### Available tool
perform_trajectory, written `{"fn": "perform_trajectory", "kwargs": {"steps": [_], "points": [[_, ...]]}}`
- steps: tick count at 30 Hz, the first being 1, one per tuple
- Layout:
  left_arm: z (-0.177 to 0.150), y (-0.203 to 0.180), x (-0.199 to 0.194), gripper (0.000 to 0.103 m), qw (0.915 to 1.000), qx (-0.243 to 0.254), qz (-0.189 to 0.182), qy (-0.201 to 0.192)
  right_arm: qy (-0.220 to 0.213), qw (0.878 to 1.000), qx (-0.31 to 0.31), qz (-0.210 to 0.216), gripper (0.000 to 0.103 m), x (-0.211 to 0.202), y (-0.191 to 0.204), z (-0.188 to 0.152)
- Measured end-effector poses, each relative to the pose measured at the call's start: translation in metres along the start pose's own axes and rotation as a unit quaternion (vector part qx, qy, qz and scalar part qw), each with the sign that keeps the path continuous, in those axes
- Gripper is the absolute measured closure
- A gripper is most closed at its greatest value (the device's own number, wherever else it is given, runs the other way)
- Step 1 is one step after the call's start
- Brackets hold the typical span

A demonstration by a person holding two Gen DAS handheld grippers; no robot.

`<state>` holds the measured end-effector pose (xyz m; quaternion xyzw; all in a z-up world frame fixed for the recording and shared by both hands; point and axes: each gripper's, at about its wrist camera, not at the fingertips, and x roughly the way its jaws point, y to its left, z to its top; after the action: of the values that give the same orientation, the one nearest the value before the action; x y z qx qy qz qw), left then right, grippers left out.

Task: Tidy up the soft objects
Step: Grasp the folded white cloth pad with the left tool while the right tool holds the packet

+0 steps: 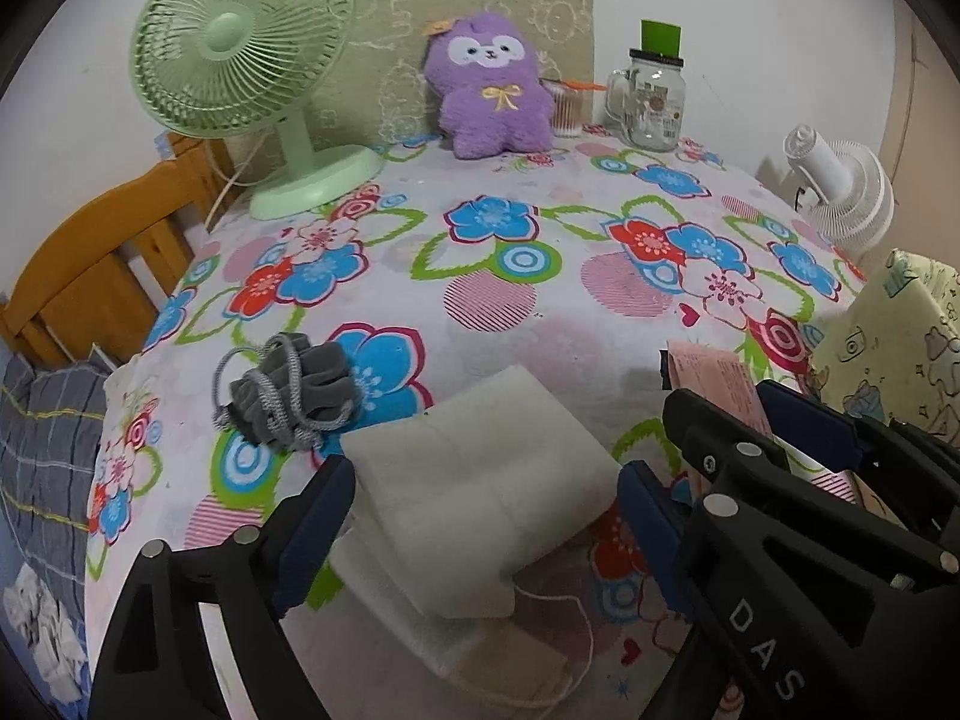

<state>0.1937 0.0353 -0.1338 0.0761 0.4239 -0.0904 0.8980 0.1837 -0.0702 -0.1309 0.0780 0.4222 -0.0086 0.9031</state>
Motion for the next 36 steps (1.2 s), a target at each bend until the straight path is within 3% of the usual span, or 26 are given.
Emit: {"fn": "perform_trajectory", "kwargs": {"steps": [9, 25, 36], "points": [[-0.002, 0.001, 0.017, 0.01, 0.9998, -0.007, -0.014, 0.016, 0.023, 1.0, -0.003, -0.005, 0.059, 0.018, -0.001, -0.001], [-0.006, -0.002, 0.008, 0.042, 0.9995, -0.006, -0.031, 0.005, 0.02, 1.0, -0.007, -0.008, 0.059, 0.017, -0.002, -0.003], [-0.007, -0.004, -0.011, 0.045, 0.9996, -0.01, -0.022, -0.012, 0.004, 1.0, -0.012, -0.006, 0.059, -0.001, -0.001, -0.003]]}}
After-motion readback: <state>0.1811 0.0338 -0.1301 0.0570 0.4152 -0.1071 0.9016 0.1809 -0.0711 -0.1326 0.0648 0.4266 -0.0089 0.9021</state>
